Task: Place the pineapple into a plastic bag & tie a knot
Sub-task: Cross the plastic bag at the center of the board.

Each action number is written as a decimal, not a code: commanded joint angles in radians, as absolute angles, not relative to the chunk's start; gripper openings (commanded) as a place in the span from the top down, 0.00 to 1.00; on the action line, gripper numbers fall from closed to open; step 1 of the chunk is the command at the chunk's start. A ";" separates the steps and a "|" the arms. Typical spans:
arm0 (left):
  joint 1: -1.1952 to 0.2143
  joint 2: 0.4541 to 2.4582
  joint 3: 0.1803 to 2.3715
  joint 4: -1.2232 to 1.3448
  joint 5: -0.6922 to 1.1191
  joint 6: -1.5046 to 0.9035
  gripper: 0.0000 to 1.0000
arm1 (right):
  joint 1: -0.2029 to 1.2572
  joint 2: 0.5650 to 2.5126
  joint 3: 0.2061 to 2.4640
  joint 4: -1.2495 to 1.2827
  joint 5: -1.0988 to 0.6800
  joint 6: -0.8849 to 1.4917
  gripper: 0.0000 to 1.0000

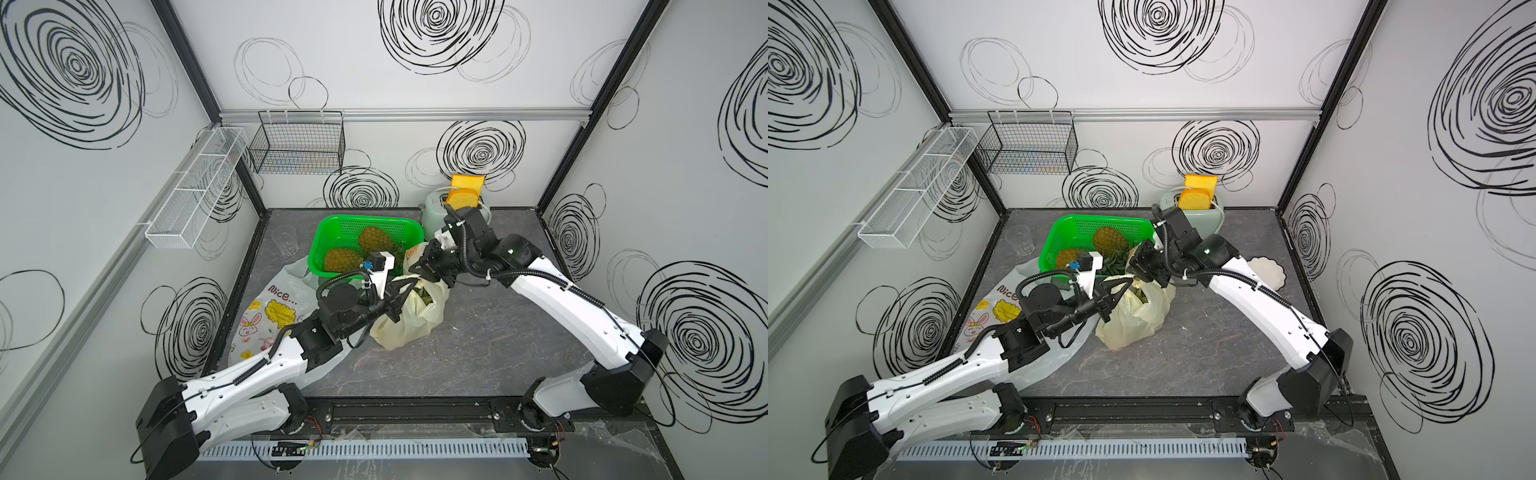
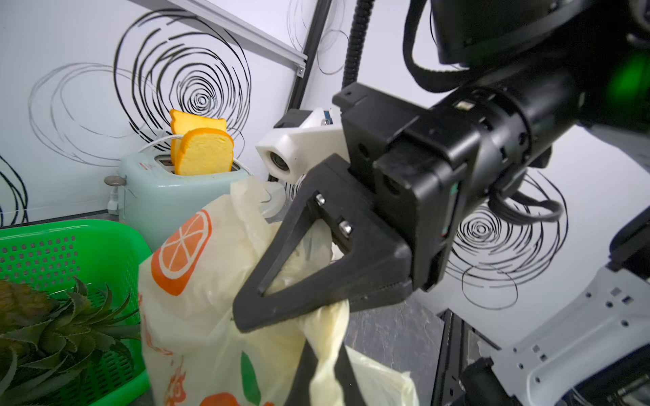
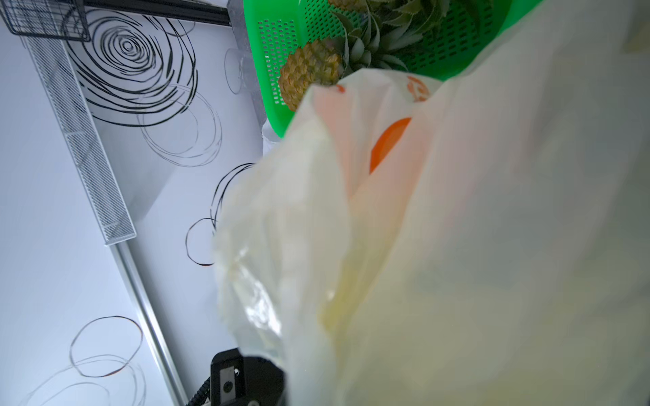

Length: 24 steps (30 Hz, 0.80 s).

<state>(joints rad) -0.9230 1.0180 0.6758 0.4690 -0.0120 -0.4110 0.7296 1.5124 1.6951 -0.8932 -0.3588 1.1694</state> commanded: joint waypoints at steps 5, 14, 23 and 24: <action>-1.232 1.093 0.696 0.949 -0.290 -0.459 1.00 | 0.677 1.695 2.122 -1.179 -0.257 0.708 1.00; -1.352 1.273 0.746 1.091 -0.398 -0.585 1.00 | 0.719 1.804 2.252 -1.343 -0.196 0.515 1.00; -1.335 1.180 0.691 0.881 -0.304 -0.574 0.56 | 0.824 1.763 1.980 -1.204 -0.169 0.444 1.00; -1.335 1.150 0.677 0.856 -0.285 -0.551 0.51 | 0.824 1.756 1.960 -1.191 -0.171 0.439 1.00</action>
<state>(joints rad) -1.2896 1.2583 0.6632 0.7471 -0.5011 -0.5682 0.8108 1.7660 2.0060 -1.4425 -0.1997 0.4904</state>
